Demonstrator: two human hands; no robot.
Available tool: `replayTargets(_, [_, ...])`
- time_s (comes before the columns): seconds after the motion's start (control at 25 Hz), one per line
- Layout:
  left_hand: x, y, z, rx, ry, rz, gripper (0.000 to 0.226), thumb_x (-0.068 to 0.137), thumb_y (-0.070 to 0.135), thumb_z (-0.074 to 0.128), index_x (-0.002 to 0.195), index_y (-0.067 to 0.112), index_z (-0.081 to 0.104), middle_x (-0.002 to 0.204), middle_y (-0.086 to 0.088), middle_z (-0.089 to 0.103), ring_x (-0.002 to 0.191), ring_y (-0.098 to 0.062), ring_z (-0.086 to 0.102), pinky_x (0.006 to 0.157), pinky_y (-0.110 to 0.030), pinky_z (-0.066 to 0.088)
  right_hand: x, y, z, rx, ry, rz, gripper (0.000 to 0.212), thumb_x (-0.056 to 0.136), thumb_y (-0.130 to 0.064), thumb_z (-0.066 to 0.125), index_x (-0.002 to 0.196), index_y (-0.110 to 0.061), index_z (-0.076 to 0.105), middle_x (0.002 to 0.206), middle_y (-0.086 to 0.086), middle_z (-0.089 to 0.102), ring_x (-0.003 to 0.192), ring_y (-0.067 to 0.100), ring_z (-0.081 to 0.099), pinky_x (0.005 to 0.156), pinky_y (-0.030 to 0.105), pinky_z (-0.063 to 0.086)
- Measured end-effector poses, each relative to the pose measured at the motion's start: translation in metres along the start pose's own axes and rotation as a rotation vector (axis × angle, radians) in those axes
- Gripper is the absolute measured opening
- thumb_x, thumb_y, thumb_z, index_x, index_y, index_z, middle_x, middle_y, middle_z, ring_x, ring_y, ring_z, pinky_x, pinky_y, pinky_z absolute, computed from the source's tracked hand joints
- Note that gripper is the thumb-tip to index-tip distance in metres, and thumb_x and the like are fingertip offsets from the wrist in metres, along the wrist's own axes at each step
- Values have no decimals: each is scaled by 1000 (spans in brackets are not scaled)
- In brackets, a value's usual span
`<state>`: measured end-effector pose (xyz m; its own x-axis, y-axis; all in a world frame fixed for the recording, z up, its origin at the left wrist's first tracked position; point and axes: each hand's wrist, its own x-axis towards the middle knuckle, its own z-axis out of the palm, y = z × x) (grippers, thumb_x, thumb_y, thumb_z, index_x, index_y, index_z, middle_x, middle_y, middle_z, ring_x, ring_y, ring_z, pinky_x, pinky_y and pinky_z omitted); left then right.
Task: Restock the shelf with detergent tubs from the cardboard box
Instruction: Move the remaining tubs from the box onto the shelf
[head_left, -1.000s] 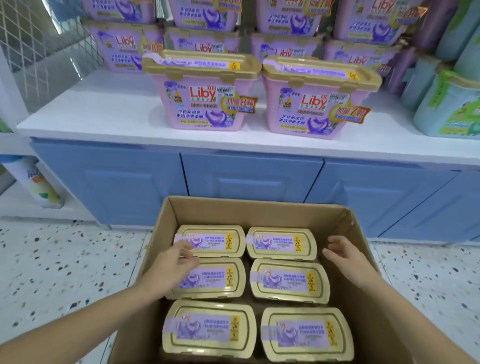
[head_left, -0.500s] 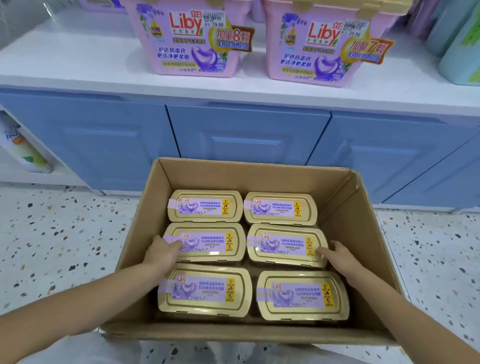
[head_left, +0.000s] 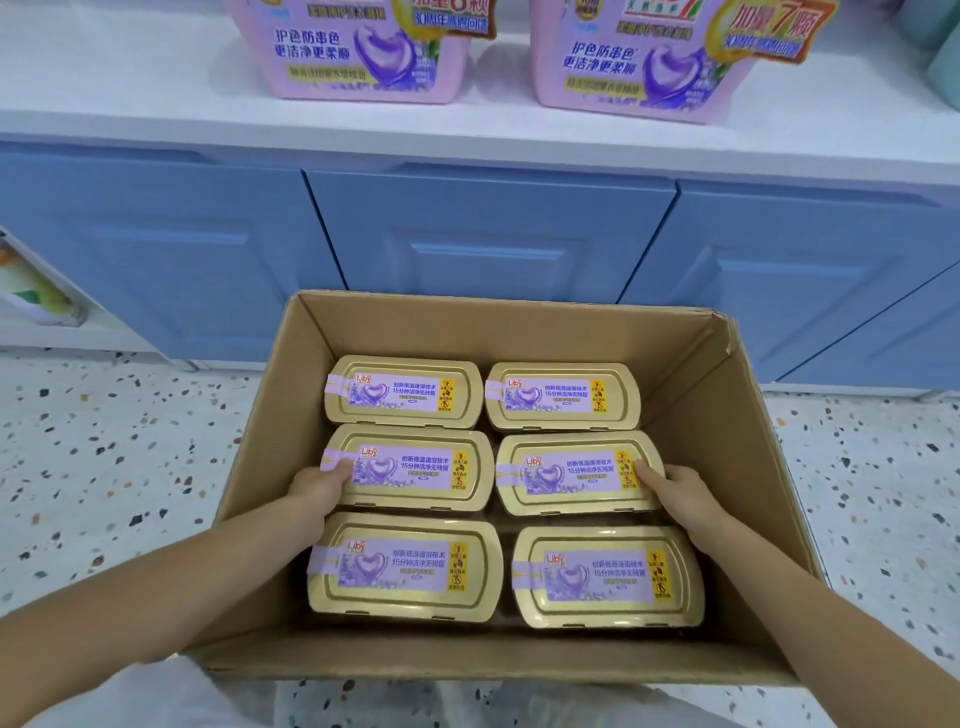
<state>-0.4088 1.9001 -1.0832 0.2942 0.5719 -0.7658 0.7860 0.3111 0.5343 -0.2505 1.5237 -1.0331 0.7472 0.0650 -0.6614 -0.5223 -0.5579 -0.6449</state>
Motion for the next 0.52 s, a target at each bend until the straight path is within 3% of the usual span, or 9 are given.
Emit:
replayTargets(0.16, [-24,11,1,24,-11,54,45,89,31,56,118,-4,58,120,-23,62,108,-39,59,96,-48,47,-6,-4,-3,-121,97,-100,25,90,-30,55,73,-15,65,92,14,71,91,30,65,88,42,50])
replayTargets(0.32, [-52,22,-7,242,56,256,35,90,29,54,96,-4,64,104,-24,67,97,-41,62,89,-49,51,-28,-19,-9,-305,215,-278,29,92,-29,52,68,-13,59,73,10,66,75,28,63,61,33,43])
replayTargets(0.44, [-78,35,-20,380,54,429,35,90,30,52,88,-3,67,92,-20,70,86,-37,65,80,-49,55,-46,-36,-22,-364,277,-349,29,92,-30,50,71,-12,59,69,7,64,69,24,60,57,31,40])
replayTargets(0.52, [-100,46,-32,436,71,545,38,90,31,52,80,-3,67,80,-19,70,75,-35,66,74,-49,55,-63,-49,-31,-389,315,-388,35,92,-31,50,61,-16,54,60,3,59,63,22,56,53,30,35])
